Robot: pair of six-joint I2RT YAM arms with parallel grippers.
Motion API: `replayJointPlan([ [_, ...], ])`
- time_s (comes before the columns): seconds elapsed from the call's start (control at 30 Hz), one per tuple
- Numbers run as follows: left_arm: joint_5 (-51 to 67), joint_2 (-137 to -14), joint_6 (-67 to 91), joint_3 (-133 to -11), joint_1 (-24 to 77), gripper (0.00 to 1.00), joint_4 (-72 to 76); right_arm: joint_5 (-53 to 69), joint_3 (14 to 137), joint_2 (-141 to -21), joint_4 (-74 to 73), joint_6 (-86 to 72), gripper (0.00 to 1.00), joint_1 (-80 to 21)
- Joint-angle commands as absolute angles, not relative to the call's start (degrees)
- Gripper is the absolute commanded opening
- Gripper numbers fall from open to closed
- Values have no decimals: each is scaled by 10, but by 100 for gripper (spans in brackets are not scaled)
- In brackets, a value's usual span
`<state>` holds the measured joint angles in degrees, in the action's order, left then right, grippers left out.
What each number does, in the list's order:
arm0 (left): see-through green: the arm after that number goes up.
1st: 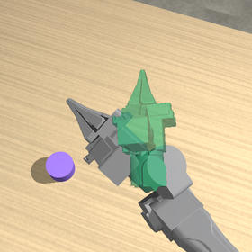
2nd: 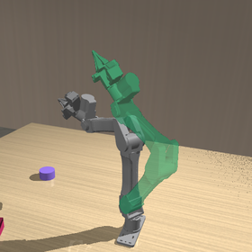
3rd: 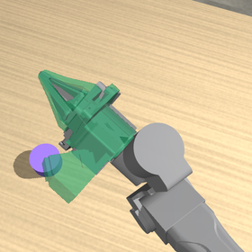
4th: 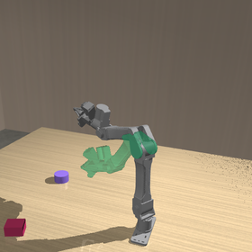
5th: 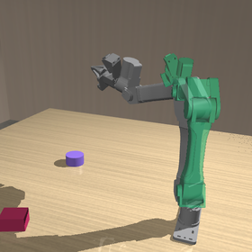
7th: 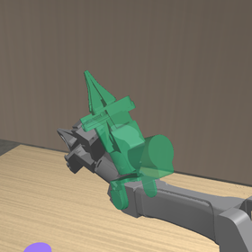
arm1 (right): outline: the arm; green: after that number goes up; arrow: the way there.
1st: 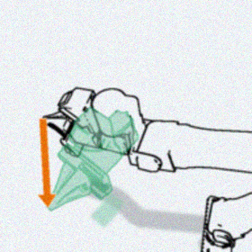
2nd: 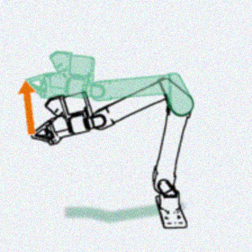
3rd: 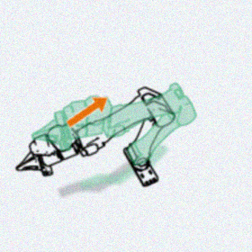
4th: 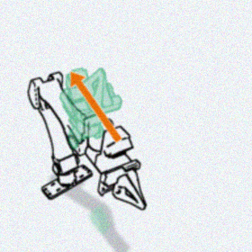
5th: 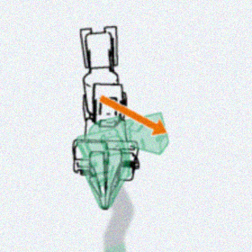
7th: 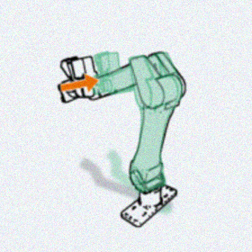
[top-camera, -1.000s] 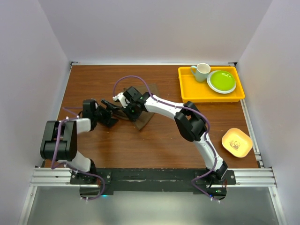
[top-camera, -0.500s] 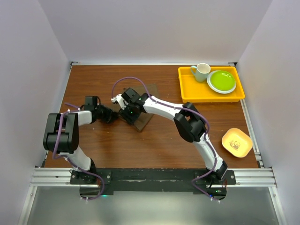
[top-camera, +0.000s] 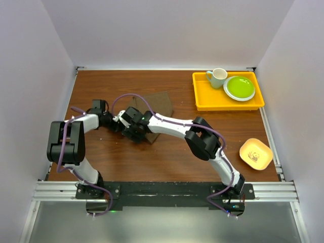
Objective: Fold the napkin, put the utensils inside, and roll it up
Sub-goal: Roll the napkin with the utensil
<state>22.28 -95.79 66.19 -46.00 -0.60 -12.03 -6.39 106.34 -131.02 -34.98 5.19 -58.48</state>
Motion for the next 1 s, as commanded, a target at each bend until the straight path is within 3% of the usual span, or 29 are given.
replayJointPlan([
  [0.0, 236, -961, 649, -483, -5, 6, -149, -165, 1039, -1269, -306, 61, 76, -607],
  [0.23, 256, -962, 662, -481, -5, 6, -145, -210, 984, -1265, -227, 66, 73, -635],
  [0.67, 267, -951, 656, -479, -5, 6, -170, -310, 954, -1308, -150, 104, 52, -637],
  [0.87, 265, -947, 637, -486, -9, 9, -175, -286, 977, -1321, -159, 97, 17, -637],
  [0.97, 250, -951, 589, -513, -20, 30, -198, -244, 999, -1319, -188, 75, 9, -635],
])
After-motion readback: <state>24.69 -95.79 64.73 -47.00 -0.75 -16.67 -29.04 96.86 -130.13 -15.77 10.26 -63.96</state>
